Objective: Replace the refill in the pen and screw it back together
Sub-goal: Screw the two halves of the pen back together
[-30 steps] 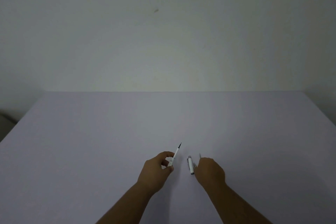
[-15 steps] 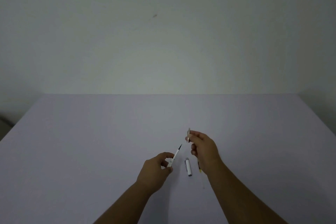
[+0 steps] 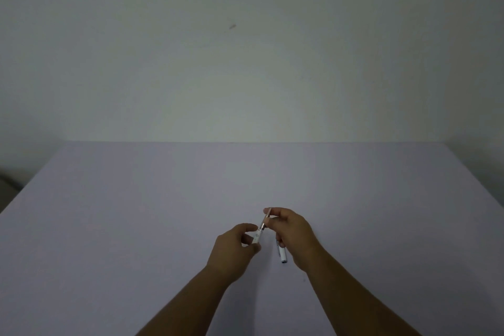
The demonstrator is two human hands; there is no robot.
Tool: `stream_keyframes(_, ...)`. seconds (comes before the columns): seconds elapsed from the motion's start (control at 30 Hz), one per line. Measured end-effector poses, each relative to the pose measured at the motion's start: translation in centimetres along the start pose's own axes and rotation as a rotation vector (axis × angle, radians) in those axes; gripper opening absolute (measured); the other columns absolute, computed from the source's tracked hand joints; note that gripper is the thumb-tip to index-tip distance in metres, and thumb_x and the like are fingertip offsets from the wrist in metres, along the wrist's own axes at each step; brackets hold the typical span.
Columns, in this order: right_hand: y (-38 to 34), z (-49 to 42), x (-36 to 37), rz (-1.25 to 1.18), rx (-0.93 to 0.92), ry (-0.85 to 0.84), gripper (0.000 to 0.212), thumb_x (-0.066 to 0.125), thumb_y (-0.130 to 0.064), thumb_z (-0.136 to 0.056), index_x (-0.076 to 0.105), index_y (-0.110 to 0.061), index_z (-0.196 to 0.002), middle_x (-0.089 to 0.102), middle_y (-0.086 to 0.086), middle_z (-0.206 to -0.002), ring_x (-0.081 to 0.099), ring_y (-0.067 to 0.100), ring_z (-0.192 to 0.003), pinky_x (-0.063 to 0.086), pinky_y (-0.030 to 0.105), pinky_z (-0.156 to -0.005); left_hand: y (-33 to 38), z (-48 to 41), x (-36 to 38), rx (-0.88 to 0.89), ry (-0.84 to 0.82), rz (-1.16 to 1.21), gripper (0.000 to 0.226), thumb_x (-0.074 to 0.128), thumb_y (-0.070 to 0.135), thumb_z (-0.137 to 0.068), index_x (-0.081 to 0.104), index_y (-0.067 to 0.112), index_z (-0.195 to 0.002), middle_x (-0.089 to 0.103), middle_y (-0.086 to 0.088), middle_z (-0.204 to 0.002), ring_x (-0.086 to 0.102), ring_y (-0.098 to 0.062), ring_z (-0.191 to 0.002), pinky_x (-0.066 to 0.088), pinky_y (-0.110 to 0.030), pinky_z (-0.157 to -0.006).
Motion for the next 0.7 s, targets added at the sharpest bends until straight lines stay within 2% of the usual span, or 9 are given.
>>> stream_keyframes(0.1, 0.2, 0.2, 0.3, 0.022, -0.005, -0.065, 0.014, 0.064, -0.017, -0.085, 0.073, -0.027, -0.088, 0.067, -0.002, -0.077, 0.043, 0.011, -0.054, 0.041, 0.022, -0.052, -0.1, 0.2, -0.1, -0.001, 0.015, -0.008, 0.024, 0.066, 0.022, -0.085, 0.068, 0.017, -0.108, 0.065, 0.007, -0.091, 0.058, -0.007, -0.081, 0.041, -0.009, -0.064)
stream_keyframes(0.17, 0.1, 0.2, 0.3, 0.057, 0.017, -0.087, 0.010, 0.065, -0.020, -0.085, 0.073, -0.024, -0.088, 0.067, -0.001, -0.078, 0.044, 0.011, -0.056, 0.041, 0.022, -0.053, -0.1, 0.3, -0.2, -0.001, 0.025, -0.007, 0.021, 0.067, 0.021, -0.084, 0.070, 0.016, -0.105, 0.064, 0.009, -0.089, 0.056, -0.005, -0.077, 0.041, -0.009, -0.064)
stream_keyframes(0.33, -0.2, 0.2, 0.3, 0.060, 0.051, -0.110, 0.011, 0.070, -0.027, -0.082, 0.070, -0.016, -0.082, 0.058, -0.001, -0.068, 0.042, 0.012, -0.056, 0.040, 0.023, -0.052, 0.6, 0.2, -0.5, 0.010, 0.033, 0.000, 0.021, 0.068, 0.021, -0.084, 0.070, 0.016, -0.104, 0.065, 0.006, -0.090, 0.059, -0.010, -0.081, 0.051, -0.022, -0.073)
stream_keyframes(0.4, -0.3, 0.2, 0.2, 0.122, 0.067, -0.077, 0.021, 0.072, -0.034, -0.079, 0.062, -0.017, -0.071, 0.050, -0.002, -0.061, 0.040, 0.014, -0.055, 0.039, 0.026, -0.055, 0.9, 0.3, -0.5, 0.016, 0.034, -0.013, 0.019, 0.068, 0.022, -0.084, 0.070, 0.018, -0.103, 0.064, 0.007, -0.088, 0.059, -0.011, -0.079, 0.057, -0.032, -0.078)
stream_keyframes(0.47, -0.4, 0.2, 0.2, 0.207, 0.082, -0.044, 0.033, 0.072, -0.040, -0.077, 0.051, -0.019, -0.063, 0.045, -0.001, -0.059, 0.038, 0.015, -0.055, 0.038, 0.029, -0.056, 1.0, 0.6, -0.6, 0.020, 0.042, -0.021, 0.020, 0.068, 0.023, -0.084, 0.070, 0.018, -0.103, 0.063, 0.009, -0.086, 0.058, -0.011, -0.077, 0.059, -0.035, -0.080)
stream_keyframes(0.53, -0.5, 0.4, 0.6, 0.194, 0.084, -0.073, 0.029, 0.071, -0.043, -0.077, 0.055, -0.021, -0.067, 0.049, -0.002, -0.064, 0.038, 0.015, -0.057, 0.038, 0.028, -0.056, 0.9, 0.7, -0.8, 0.011, 0.052, -0.004, 0.021, 0.068, 0.022, -0.084, 0.070, 0.017, -0.104, 0.063, 0.008, -0.087, 0.058, -0.010, -0.078, 0.058, -0.036, -0.082)
stream_keyframes(0.63, -0.7, 0.8, 0.9, 0.008, 0.082, -0.115, 0.025, 0.068, -0.039, -0.082, 0.068, -0.019, -0.096, 0.057, 0.000, -0.075, 0.040, 0.012, -0.058, 0.038, 0.024, -0.052, 0.7, 0.7, -1.2, -0.006, 0.054, 0.006, 0.021, 0.069, 0.021, -0.083, 0.070, 0.016, -0.103, 0.064, 0.007, -0.085, 0.060, -0.013, -0.079, 0.058, -0.038, -0.082)
stream_keyframes(0.67, -0.7, 0.8, 0.8, 0.009, 0.074, -0.102, 0.025, 0.068, -0.037, -0.083, 0.069, -0.017, -0.098, 0.055, 0.001, -0.072, 0.040, 0.013, -0.057, 0.039, 0.024, -0.052, 0.8, 0.8, -1.3, -0.007, 0.047, 0.001, 0.020, 0.069, 0.021, -0.083, 0.070, 0.016, -0.102, 0.065, 0.006, -0.086, 0.061, -0.015, -0.080, 0.059, -0.038, -0.081)
stream_keyframes(0.7, -0.6, 0.8, 0.6, 0.053, 0.067, -0.080, 0.023, 0.068, -0.036, -0.082, 0.069, -0.016, -0.092, 0.052, 0.001, -0.068, 0.040, 0.013, -0.057, 0.039, 0.025, -0.053, 0.8, 0.9, -1.3, -0.004, 0.035, -0.007, 0.020, 0.069, 0.021, -0.083, 0.070, 0.016, -0.102, 0.066, 0.005, -0.087, 0.063, -0.017, -0.082, 0.059, -0.038, -0.081)
Point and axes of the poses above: each hand's wrist, its own z-axis away from the middle knuckle, its own x-axis out of the palm, y = z × x, the point moved 5 cm from there along -z, towards the middle knuckle
